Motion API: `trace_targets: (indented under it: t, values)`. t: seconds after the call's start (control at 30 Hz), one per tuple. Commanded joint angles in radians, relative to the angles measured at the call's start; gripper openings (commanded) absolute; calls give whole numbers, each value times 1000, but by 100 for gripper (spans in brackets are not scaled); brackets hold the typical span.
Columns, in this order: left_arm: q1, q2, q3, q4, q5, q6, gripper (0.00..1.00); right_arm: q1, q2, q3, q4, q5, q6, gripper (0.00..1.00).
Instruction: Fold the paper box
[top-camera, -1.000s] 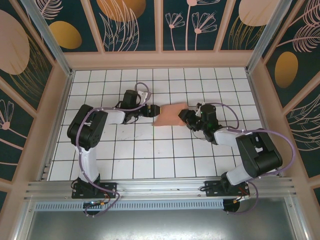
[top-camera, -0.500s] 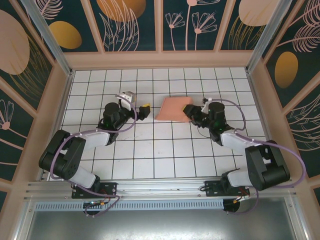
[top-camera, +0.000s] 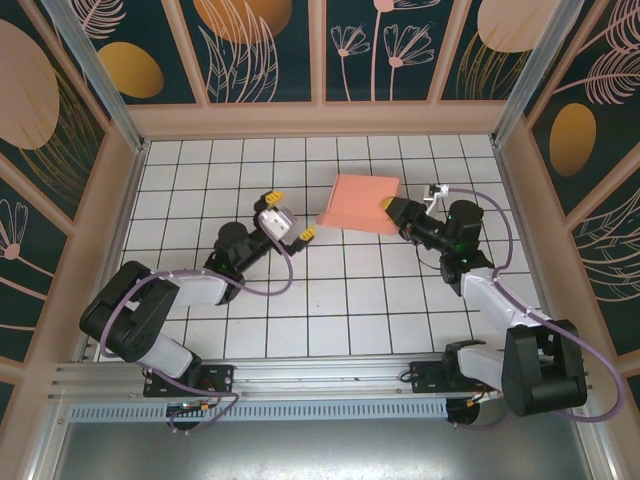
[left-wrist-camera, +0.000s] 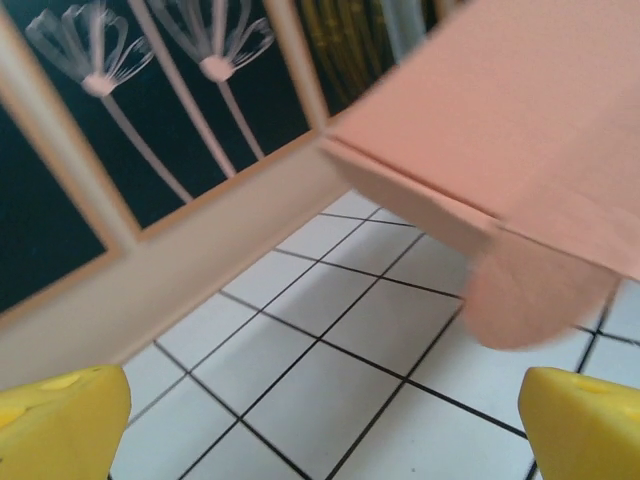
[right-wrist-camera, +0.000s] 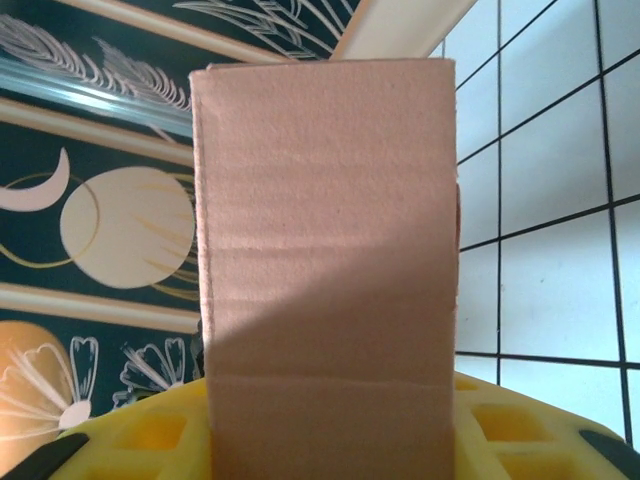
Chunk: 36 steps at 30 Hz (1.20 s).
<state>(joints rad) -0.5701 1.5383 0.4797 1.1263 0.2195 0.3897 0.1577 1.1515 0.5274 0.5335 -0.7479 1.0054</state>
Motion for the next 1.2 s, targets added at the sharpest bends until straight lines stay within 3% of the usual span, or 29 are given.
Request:
trace_targets:
  t: [0.0, 0.13, 0.3, 0.4, 1.17]
  values:
    - [-38, 0, -18, 168, -90, 246, 99, -20, -25, 17, 32, -146, 21, 35]
    - [-103, 49, -75, 378, -108, 455, 99, -26, -19, 31, 1, -202, 39, 35]
    - [-194, 200, -77, 665, -263, 657, 99, -23, 6, 10, 46, -263, 90, 34]
    - [-229, 262, -43, 668, -296, 781, 99, -20, -2, 3, 55, -275, 100, 34]
    - [-283, 289, 12, 682, -278, 849, 75, 2, 52, -22, 68, -291, 107, 33]
